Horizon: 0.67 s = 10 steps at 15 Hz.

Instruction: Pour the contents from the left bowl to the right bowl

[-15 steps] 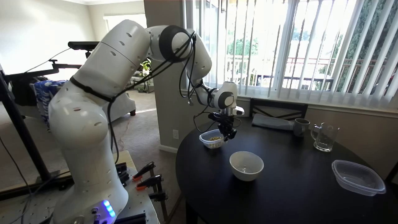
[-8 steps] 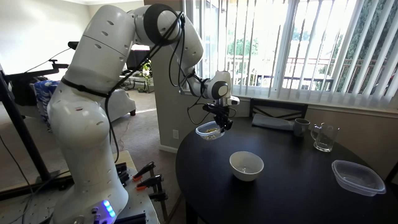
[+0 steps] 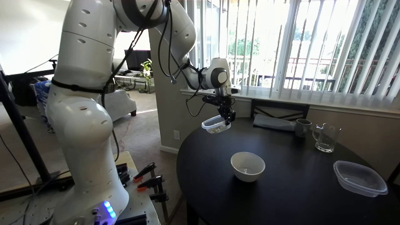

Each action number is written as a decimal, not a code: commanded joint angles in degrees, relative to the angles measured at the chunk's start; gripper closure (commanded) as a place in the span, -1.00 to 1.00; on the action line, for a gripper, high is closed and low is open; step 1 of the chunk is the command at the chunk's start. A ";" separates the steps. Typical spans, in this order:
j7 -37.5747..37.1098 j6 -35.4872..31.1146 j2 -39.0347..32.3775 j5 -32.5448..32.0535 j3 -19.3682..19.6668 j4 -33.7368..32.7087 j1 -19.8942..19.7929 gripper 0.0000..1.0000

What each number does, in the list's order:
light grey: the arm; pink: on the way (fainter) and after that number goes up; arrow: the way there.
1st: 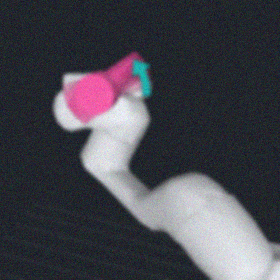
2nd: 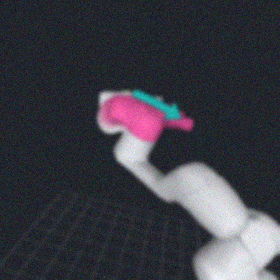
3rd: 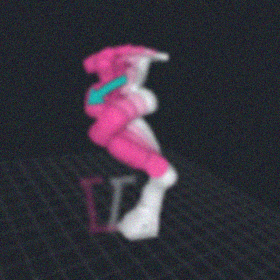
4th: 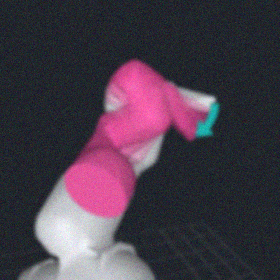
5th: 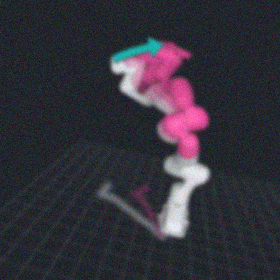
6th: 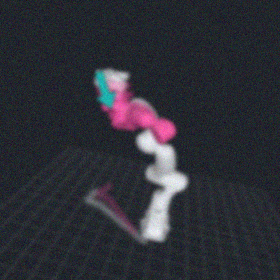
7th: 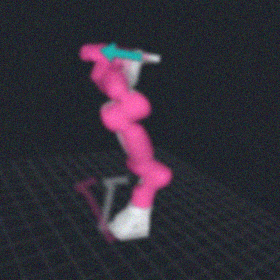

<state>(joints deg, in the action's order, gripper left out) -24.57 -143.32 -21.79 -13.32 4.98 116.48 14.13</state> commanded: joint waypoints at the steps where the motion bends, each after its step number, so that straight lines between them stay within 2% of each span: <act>1: -10.61 1.24 3.74 -8.20 4.23 3.78 2.25 0.92; 5: -23.85 6.00 6.91 -19.61 7.93 5.74 2.63 0.93; 10: -35.31 16.44 10.59 -28.61 6.01 6.35 0.03 0.93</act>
<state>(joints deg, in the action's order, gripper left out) -53.44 -132.26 -15.20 -37.22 12.85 120.62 15.51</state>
